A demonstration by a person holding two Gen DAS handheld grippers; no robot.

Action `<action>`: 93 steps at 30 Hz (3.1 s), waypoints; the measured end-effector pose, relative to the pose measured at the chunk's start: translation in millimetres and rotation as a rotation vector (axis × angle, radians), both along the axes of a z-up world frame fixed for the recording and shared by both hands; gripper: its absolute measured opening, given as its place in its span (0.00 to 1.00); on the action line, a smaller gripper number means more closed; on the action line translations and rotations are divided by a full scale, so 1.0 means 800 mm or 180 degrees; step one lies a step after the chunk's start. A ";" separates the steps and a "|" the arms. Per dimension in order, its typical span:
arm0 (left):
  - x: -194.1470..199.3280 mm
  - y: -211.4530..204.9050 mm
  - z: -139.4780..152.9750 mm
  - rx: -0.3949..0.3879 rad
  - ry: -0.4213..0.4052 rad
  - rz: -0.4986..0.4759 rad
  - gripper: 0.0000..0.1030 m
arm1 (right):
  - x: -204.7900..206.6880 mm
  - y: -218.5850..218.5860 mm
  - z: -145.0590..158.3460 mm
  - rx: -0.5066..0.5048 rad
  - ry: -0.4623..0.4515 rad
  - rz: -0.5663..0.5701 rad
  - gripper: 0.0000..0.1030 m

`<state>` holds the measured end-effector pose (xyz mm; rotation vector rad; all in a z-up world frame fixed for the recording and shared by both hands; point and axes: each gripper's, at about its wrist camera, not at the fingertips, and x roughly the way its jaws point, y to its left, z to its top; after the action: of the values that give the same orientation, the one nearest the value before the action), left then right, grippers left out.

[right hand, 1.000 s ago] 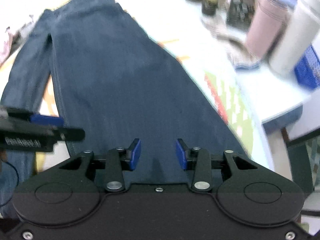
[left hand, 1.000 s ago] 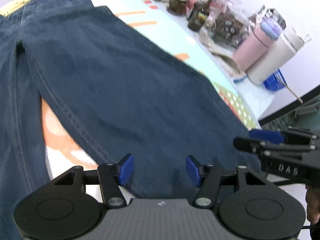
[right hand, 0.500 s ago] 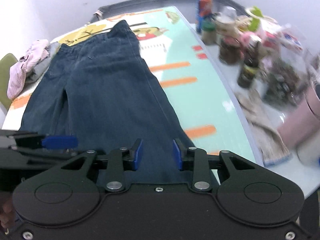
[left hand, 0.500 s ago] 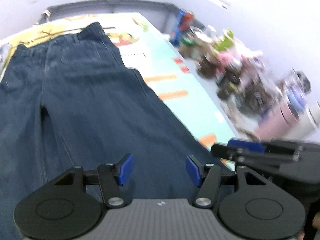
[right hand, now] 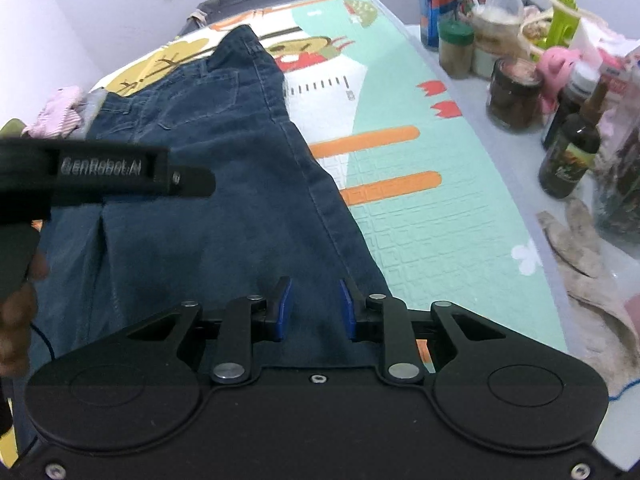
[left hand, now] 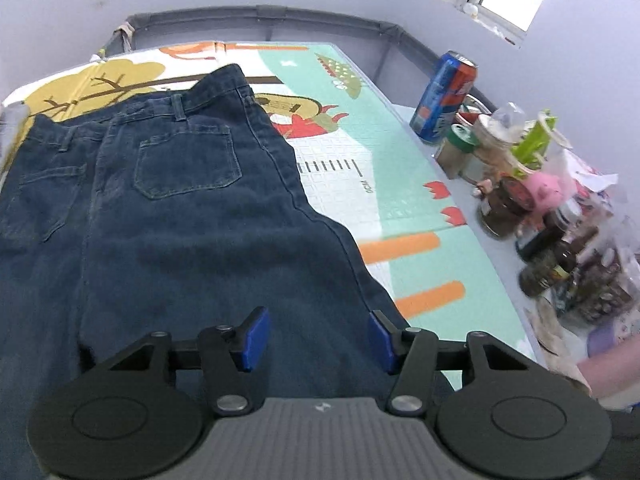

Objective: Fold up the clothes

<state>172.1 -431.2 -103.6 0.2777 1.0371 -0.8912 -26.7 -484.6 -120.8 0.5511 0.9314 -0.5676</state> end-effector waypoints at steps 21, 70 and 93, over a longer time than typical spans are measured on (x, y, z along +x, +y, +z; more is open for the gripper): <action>0.130 -0.114 -0.099 0.0150 0.0209 -0.0104 0.12 | 0.114 -0.026 -0.089 -0.0187 -0.0196 0.0230 0.05; 0.201 -0.183 -0.079 0.0237 -0.0677 0.0340 0.08 | -0.268 0.080 -0.059 -0.0198 0.0148 0.0565 0.05; 0.099 -0.013 0.130 -0.0107 -0.1003 0.0355 0.20 | -0.269 0.113 0.048 -0.0531 -0.0173 0.0552 0.08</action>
<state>251.6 -442.0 0.3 0.3175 0.7377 -0.7358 -242.1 -394.5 -82.0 0.3307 0.8617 -0.4664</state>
